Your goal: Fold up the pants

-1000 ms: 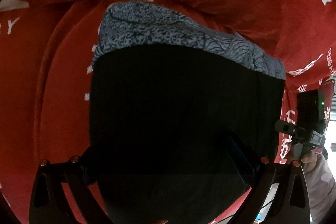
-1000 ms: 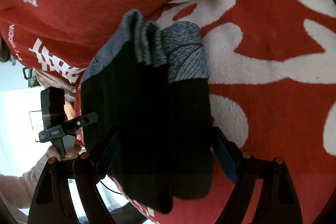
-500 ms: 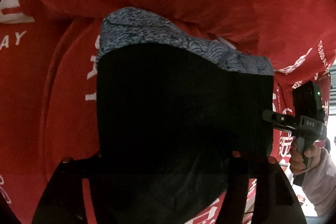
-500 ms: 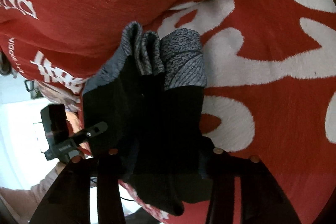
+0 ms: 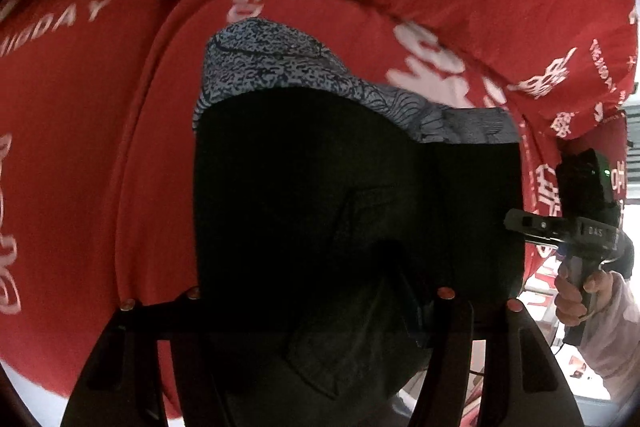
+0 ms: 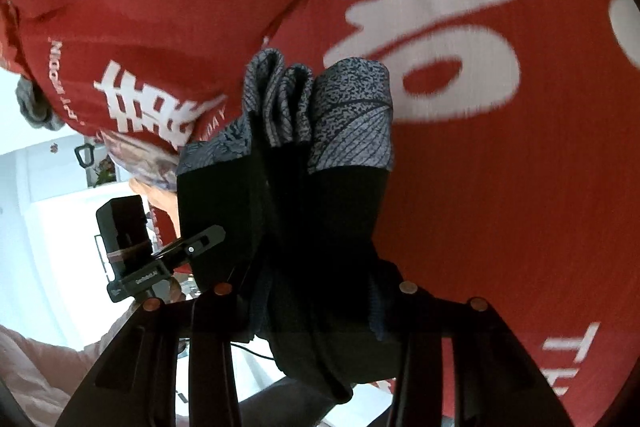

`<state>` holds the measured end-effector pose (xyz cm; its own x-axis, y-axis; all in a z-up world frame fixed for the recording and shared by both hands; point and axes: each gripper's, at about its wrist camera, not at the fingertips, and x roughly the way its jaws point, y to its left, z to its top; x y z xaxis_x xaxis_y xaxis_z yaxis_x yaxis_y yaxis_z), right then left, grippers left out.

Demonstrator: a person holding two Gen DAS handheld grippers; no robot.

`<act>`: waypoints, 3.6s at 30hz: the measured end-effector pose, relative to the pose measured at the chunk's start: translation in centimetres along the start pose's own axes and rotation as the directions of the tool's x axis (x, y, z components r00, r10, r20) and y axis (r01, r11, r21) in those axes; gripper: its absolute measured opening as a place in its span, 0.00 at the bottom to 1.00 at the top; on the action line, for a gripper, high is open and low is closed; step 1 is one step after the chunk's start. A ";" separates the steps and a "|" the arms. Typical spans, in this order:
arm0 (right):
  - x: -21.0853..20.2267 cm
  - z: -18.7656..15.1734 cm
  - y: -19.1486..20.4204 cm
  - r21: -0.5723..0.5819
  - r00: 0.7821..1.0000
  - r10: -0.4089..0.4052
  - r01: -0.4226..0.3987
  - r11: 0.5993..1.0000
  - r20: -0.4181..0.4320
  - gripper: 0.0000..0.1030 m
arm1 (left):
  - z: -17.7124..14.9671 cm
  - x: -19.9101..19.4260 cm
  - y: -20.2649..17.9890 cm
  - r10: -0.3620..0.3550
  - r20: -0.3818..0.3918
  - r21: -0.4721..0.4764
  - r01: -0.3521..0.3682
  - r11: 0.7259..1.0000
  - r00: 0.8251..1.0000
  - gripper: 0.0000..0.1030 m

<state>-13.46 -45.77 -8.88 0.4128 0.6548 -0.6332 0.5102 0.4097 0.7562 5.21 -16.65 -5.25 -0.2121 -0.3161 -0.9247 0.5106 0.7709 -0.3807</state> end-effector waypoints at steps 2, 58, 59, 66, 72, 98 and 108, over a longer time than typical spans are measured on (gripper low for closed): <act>0.4 -0.8 -0.5 0.000 1.000 -0.012 0.012 1.000 -0.005 0.43 | -0.7 0.9 -0.1 0.009 -0.013 -0.026 -0.009 1.000 1.000 0.65; -5.9 -6.4 2.9 -0.131 0.887 -0.456 0.461 0.878 0.067 0.51 | -3.3 -0.9 -10.6 0.440 0.088 -0.020 -0.440 0.898 0.894 1.00; -6.1 -6.8 2.9 -0.126 0.887 -0.458 0.462 0.878 0.065 0.52 | -3.7 -1.0 -10.8 0.445 0.081 -0.012 -0.446 0.895 0.892 1.00; -6.4 -9.5 6.4 -0.136 0.887 -0.452 0.461 0.877 0.088 0.72 | -7.0 -2.1 -11.0 0.426 -0.008 0.042 -0.425 0.904 0.905 1.00; -6.1 -11.9 10.7 -0.148 0.870 -0.470 0.489 0.860 0.147 0.79 | -10.2 -4.1 -11.7 0.430 -0.035 0.134 -0.422 0.897 0.902 1.00; -8.7 -18.1 19.2 -0.068 0.729 -0.613 0.658 0.750 0.304 1.00 | -11.7 -13.5 -11.8 0.394 0.172 0.198 -0.424 0.884 0.903 1.00; -11.9 -17.1 18.4 -0.098 0.718 -0.625 0.677 0.730 0.305 1.00 | -11.2 -12.3 -15.6 0.402 0.179 0.157 -0.429 0.889 0.898 1.00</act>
<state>-21.86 -35.13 15.42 0.2079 0.0204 -0.9779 0.5777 0.8042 0.1396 -9.43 -18.61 12.09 0.1637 -0.0732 -0.9838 0.6762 0.7345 0.0578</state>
